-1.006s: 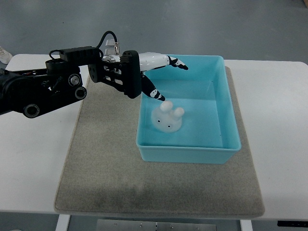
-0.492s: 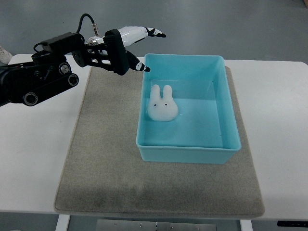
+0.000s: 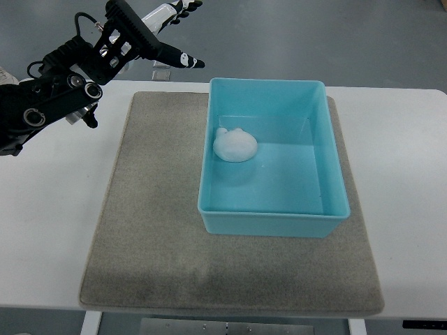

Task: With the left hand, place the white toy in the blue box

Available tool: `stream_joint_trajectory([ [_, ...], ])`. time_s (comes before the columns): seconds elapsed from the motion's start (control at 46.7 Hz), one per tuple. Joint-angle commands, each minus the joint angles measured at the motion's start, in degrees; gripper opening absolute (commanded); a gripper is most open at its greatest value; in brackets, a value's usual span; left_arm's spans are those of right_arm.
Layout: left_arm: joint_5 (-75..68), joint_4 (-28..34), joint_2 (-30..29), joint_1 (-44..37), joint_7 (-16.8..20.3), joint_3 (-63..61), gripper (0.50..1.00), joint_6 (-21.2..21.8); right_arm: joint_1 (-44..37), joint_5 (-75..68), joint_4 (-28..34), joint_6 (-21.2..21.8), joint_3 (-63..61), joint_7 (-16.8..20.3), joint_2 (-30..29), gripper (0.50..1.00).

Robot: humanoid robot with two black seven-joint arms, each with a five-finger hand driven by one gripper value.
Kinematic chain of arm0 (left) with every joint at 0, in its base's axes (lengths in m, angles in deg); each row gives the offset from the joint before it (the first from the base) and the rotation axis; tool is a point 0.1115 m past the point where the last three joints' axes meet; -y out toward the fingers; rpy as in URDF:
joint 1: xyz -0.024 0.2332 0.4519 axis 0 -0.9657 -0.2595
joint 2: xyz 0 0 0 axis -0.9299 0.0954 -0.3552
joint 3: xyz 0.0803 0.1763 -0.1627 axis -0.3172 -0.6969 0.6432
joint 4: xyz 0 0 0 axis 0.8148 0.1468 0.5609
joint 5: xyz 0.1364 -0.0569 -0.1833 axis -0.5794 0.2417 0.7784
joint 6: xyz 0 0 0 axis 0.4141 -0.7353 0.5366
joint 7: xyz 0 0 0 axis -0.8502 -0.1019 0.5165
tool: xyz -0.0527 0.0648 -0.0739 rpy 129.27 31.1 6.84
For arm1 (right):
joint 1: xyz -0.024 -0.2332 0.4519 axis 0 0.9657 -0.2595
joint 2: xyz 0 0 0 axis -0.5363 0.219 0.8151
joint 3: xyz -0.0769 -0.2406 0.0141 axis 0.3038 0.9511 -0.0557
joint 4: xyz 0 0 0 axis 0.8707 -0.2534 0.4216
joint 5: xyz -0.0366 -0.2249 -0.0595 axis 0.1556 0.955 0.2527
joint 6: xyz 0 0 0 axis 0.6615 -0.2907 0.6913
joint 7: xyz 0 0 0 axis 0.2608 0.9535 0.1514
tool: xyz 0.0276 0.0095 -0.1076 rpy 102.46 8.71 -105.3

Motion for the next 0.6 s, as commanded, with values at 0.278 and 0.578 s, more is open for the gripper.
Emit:
stream_joint_trajectory([
  [0.278,14.2,5.9,1.8,-0.3,0.0,0.1,0.99,0.0,0.0,0.0,0.0,0.0,0.0,0.0,0.0,0.936],
  [0.578,16.1,16.6,8.1,-2.0,-0.1,8.9,0.992,-0.1,0.0,0.0,0.0,0.0,0.0,0.0,0.0,0.936],
])
